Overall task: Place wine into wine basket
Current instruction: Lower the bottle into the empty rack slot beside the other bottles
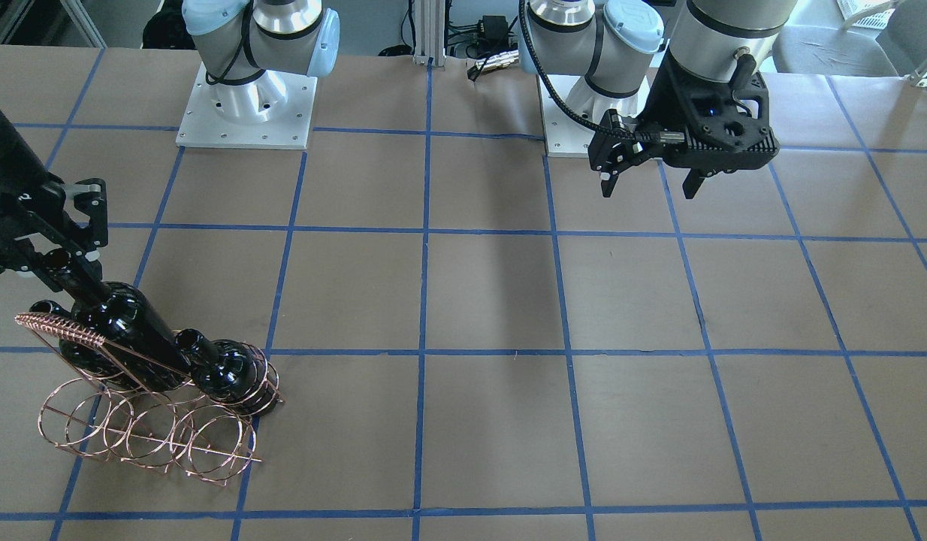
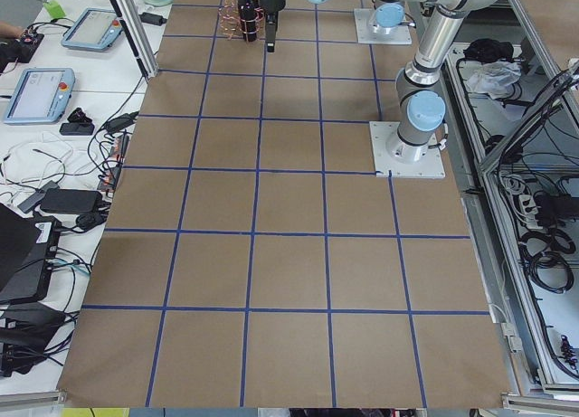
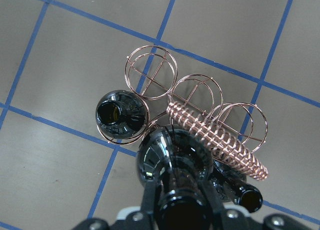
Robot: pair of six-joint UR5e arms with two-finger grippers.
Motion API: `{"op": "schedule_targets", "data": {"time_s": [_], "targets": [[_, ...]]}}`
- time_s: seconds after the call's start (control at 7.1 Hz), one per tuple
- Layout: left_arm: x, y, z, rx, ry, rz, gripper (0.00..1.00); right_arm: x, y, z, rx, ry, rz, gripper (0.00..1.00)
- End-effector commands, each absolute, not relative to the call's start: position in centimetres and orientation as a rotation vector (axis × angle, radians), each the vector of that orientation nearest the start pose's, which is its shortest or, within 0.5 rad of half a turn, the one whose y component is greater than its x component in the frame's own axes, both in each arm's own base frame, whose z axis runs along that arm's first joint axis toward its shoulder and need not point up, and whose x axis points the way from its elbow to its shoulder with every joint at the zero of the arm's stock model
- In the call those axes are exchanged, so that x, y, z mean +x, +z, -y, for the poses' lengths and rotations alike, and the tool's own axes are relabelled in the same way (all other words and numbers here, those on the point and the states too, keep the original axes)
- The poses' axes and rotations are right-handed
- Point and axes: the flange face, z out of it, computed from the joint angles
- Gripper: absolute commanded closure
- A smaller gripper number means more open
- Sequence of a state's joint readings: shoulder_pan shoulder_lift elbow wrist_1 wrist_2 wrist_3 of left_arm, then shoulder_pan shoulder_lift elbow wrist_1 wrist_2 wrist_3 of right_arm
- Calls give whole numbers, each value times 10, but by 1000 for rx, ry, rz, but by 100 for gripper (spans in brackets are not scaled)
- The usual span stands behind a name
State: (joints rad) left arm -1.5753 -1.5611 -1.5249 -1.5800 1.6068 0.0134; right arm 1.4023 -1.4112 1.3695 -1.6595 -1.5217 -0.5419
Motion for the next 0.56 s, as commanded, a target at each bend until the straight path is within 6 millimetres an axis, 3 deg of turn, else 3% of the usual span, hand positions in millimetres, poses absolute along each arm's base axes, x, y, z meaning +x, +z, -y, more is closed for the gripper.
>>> {"op": "schedule_targets", "data": {"time_s": [0.0,0.28,0.42], "targets": [[-131,520,488,29,-87,-3098,0,39,495,587,-585,-166,-3069,80],[-131,520,487,36,-87,-3097,0,35,490,587,-601,-152,-3066,80],[-131,520,487,36,-87,-3098,0,35,481,586,-625,-132,-3058,72]]}}
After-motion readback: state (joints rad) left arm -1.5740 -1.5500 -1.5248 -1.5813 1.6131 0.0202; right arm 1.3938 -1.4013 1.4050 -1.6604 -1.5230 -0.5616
